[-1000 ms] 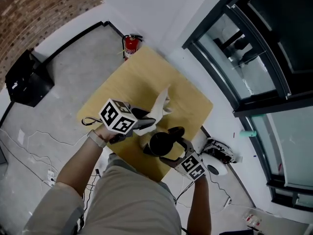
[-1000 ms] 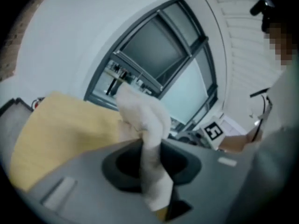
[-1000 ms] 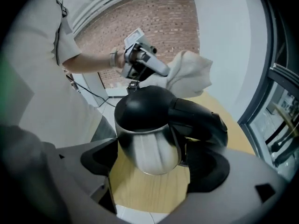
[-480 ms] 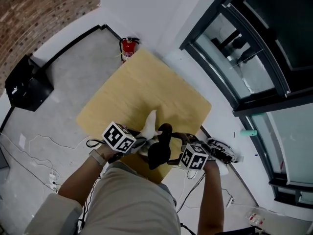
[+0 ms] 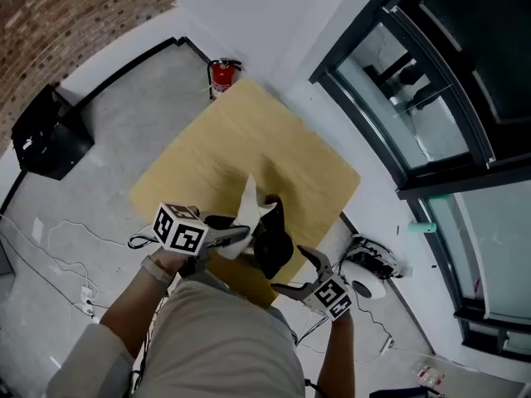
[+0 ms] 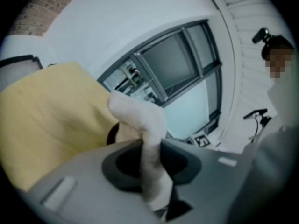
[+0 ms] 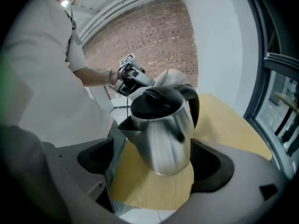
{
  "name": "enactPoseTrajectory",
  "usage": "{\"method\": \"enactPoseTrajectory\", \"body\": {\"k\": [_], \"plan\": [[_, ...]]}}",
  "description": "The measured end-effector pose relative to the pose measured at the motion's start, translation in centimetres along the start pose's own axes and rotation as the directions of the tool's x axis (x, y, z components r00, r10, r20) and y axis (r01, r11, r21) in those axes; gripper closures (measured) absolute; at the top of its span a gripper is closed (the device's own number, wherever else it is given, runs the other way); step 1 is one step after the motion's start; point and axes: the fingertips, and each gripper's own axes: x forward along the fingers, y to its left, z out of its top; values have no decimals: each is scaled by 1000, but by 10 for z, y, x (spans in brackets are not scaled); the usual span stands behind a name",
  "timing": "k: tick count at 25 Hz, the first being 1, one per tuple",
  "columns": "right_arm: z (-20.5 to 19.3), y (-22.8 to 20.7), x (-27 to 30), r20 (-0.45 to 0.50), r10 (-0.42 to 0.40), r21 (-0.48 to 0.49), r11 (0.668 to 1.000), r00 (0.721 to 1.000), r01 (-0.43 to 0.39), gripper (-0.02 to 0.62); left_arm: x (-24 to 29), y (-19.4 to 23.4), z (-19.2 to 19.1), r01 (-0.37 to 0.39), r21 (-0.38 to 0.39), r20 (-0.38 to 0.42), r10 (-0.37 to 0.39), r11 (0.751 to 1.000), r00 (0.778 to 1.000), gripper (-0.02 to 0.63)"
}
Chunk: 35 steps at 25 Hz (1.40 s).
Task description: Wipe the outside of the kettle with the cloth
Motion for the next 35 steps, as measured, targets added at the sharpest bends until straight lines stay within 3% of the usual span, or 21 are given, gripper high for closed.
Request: {"method": "enactPoseTrajectory", "body": {"k": [2, 5, 8, 11, 14, 16, 17, 19, 21, 23, 25, 27, 29, 32, 35], "plan": [[6, 6, 9, 67, -58, 33, 998, 996, 56, 98, 16, 0, 15, 39, 40, -37, -37, 998, 999, 502], [10, 4, 15, 93, -133, 61, 990, 987, 128, 98, 37, 40, 2, -54, 94, -172, 69, 994, 983, 503], [11, 3, 20, 78, -163, 56, 986, 983, 159, 98, 47, 100, -36, -203, 78, -282, 217, 976, 935, 505], [10, 3, 20, 68, -200, 69, 978, 977, 196, 98, 46, 136, -79, -306, 45, -353, 301, 951, 886, 506], [11, 2, 23, 66, -238, 86, 969, 969, 233, 98, 36, 128, -93, -339, 46, -358, 332, 940, 873, 508], [12, 1, 23, 69, -254, 97, 964, 965, 247, 98, 26, 103, -98, -314, 104, -383, 330, 944, 863, 506], [11, 2, 23, 69, -258, 101, 963, 964, 251, 98, 20, 87, -96, -287, 133, -384, 316, 949, 867, 505], [10, 2, 23, 69, -259, 100, 963, 963, 252, 98, 11, 50, -76, -208, 165, -324, 252, 964, 912, 505], [9, 2, 22, 77, -257, 98, 964, 963, 249, 98, 10, 15, -33, -118, 174, -189, 151, 978, 970, 505], [8, 2, 21, 83, -255, 97, 964, 963, 247, 98, 21, -2, 6, -65, 191, -72, 80, 979, 994, 505], [8, 2, 21, 84, -259, 98, 963, 962, 251, 98, 38, 12, 17, -79, 208, -75, 97, 975, 993, 505], [10, 2, 22, 86, -271, 105, 959, 959, 262, 98, 49, 51, 2, -162, 197, -162, 195, 967, 967, 505], [9, 4, 23, 88, -274, 107, 958, 958, 265, 98, 47, 83, -23, -234, 135, -224, 259, 963, 939, 506], [0, 3, 16, 52, -220, 57, 975, 974, 217, 98, 36, 79, -56, -216, 9, -239, 212, 976, 948, 509], [-13, -9, -1, -43, -145, -40, 989, 988, 144, 98, 34, 43, -104, -136, 47, -351, 144, 990, 925, 506]]}}
